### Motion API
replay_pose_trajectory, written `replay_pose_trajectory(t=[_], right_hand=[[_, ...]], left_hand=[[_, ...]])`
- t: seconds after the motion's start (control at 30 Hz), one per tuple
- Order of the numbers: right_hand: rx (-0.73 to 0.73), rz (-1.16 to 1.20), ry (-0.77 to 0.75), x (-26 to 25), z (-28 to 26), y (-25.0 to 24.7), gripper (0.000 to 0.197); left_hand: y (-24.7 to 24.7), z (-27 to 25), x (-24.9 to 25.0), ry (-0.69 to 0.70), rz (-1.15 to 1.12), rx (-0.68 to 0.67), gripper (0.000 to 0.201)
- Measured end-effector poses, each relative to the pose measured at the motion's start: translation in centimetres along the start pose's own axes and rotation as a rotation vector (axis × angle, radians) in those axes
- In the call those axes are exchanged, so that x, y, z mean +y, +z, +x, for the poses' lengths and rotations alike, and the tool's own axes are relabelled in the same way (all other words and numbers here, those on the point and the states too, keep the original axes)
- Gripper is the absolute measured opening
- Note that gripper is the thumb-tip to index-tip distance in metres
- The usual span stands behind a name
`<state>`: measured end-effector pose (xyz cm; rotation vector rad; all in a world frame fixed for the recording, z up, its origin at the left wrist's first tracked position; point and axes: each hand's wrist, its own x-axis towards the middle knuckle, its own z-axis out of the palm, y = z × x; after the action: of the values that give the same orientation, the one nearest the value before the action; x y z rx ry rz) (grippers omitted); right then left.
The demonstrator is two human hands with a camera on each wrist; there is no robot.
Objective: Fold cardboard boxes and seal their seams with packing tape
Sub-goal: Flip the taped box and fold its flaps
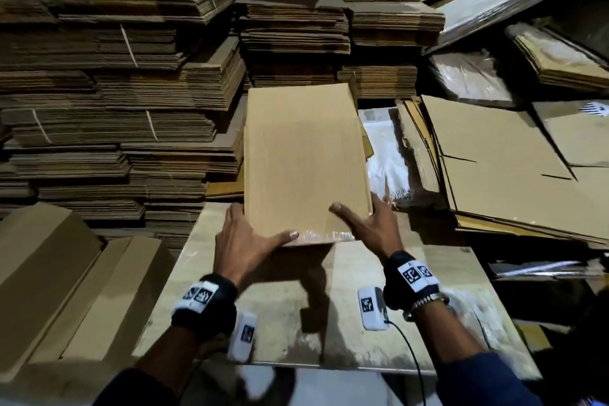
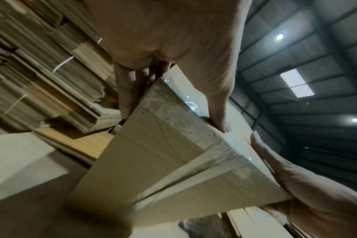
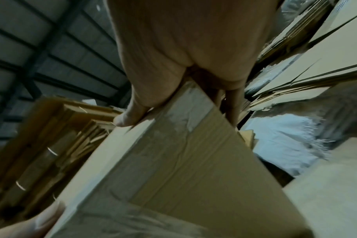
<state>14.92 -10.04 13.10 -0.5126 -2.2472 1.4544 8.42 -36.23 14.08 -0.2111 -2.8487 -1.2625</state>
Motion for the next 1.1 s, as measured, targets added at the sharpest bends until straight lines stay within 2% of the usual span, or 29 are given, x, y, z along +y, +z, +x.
replay_pose_trajectory(t=[0.07,0.17,0.27,0.37,0.47,0.6,0.67,0.77,0.83,0.93,1.0,1.07,1.1], right_hand=[[-0.029,0.012,0.017,2.1,-1.9,0.8,0.077],[-0.079,-0.087,0.141,5.3,-4.8,2.4,0.096],[-0.110,-0.250,0.267,8.1,-7.0,3.9,0.091],[-0.109,-0.363,0.387,10.2,-9.4,5.2,0.081],[-0.054,-0.430,0.477,11.8,-11.8,6.0,0.071],[0.014,-0.420,0.505,11.3,-14.2,5.9,0.073],[0.051,-0.342,0.524,10.8,-15.0,5.5,0.093],[0.229,-0.241,0.502,9.6,-15.6,4.7,0.152],[0.306,-0.357,0.415,8.2,-15.7,4.4,0.164],[0.307,-0.632,0.200,4.7,-16.3,4.4,0.163],[0.177,-0.706,0.061,3.0,-16.5,4.5,0.150],[0.024,-0.721,0.024,2.0,-16.7,4.5,0.114],[0.029,-0.738,0.010,1.9,-16.9,4.3,0.093]], left_hand=[[1.2,-1.3,-3.0,-0.003,-0.022,-0.031,0.110],[3.0,-2.3,-7.9,0.002,0.056,-0.123,0.100],[4.7,-2.4,-12.6,0.010,0.190,-0.239,0.093],[5.4,-3.4,-16.3,0.074,0.246,-0.379,0.058],[5.2,-5.0,-18.8,0.166,0.207,-0.465,0.027],[4.1,-5.5,-20.4,0.211,0.188,-0.480,0.042],[3.6,-4.9,-20.6,0.233,0.157,-0.487,0.040],[2.5,-3.2,-19.6,0.272,0.097,-0.439,0.031],[2.0,-1.7,-18.0,0.328,0.037,-0.378,0.027],[1.7,0.7,-14.8,0.409,-0.081,-0.382,0.033],[2.0,2.1,-12.8,0.472,-0.123,-0.506,0.041],[2.9,2.9,-11.3,0.551,-0.156,-0.664,0.042],[3.5,3.2,-10.8,0.609,-0.128,-0.710,0.040]])
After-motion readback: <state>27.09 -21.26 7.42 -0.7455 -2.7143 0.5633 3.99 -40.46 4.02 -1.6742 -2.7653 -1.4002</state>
